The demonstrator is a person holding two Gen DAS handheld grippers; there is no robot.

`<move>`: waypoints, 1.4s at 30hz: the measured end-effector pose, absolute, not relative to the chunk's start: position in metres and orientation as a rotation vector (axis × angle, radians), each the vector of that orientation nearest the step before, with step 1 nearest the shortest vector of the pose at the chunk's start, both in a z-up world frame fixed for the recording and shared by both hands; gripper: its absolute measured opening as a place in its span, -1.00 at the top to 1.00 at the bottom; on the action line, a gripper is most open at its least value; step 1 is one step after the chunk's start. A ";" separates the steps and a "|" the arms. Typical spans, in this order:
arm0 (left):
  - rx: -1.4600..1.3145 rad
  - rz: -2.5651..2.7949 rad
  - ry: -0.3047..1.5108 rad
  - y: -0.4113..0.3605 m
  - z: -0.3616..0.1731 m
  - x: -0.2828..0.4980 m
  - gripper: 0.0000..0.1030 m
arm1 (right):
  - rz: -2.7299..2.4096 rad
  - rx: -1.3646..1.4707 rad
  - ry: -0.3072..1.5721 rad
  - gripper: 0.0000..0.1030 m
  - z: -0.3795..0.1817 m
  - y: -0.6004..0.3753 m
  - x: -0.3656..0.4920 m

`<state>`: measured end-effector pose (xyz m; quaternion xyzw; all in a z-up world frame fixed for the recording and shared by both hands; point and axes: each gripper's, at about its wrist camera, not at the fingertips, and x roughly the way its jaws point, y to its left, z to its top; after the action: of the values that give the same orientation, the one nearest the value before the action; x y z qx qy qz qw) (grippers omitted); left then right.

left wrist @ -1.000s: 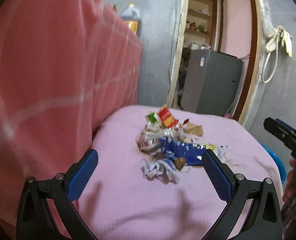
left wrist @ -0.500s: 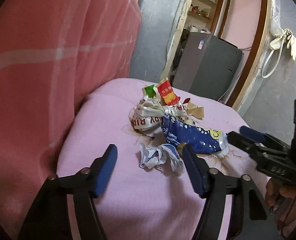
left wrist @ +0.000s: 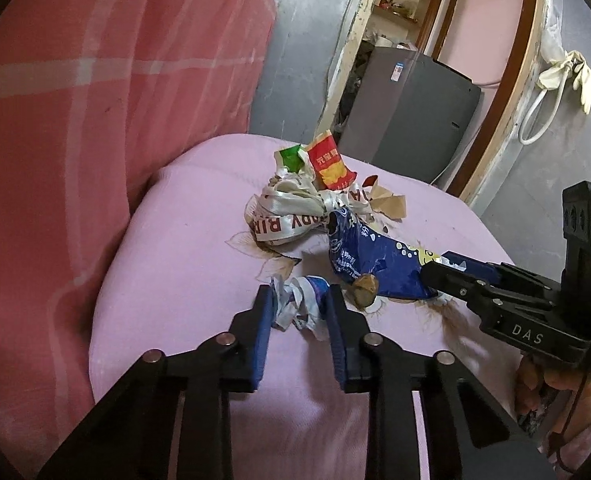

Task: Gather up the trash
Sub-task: 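Grasp the small white wrapper with the left tool while the right tool grasps the blue chip bag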

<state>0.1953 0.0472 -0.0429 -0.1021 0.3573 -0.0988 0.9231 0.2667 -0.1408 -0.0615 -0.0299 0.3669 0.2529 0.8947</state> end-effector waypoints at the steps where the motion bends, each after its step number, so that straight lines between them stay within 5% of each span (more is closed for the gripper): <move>1: -0.208 -0.203 0.735 0.047 -0.043 0.195 0.62 | 0.523 -0.071 0.760 0.31 -0.061 -0.140 0.265; 13: -0.184 -0.165 0.680 0.041 -0.034 0.184 0.82 | 0.489 -0.156 0.730 0.66 -0.060 -0.134 0.245; 29: -0.155 -0.169 0.662 0.019 -0.028 0.161 0.83 | 0.402 -0.065 0.657 0.73 -0.040 -0.182 0.205; 33: -0.155 -0.157 0.686 0.014 -0.033 0.163 0.82 | 0.425 -0.056 0.692 0.64 -0.042 -0.189 0.201; 37: -0.165 -0.148 0.687 0.016 -0.033 0.162 0.82 | 0.467 -0.071 0.704 0.17 -0.045 -0.188 0.201; 42: -0.177 -0.139 0.692 0.019 -0.034 0.161 0.82 | 0.494 -0.181 0.703 0.07 -0.049 -0.173 0.210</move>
<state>0.1614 0.0186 -0.0340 -0.0867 0.3385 -0.0681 0.9345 0.2095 -0.1725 -0.0489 -0.0878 0.3405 0.2392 0.9051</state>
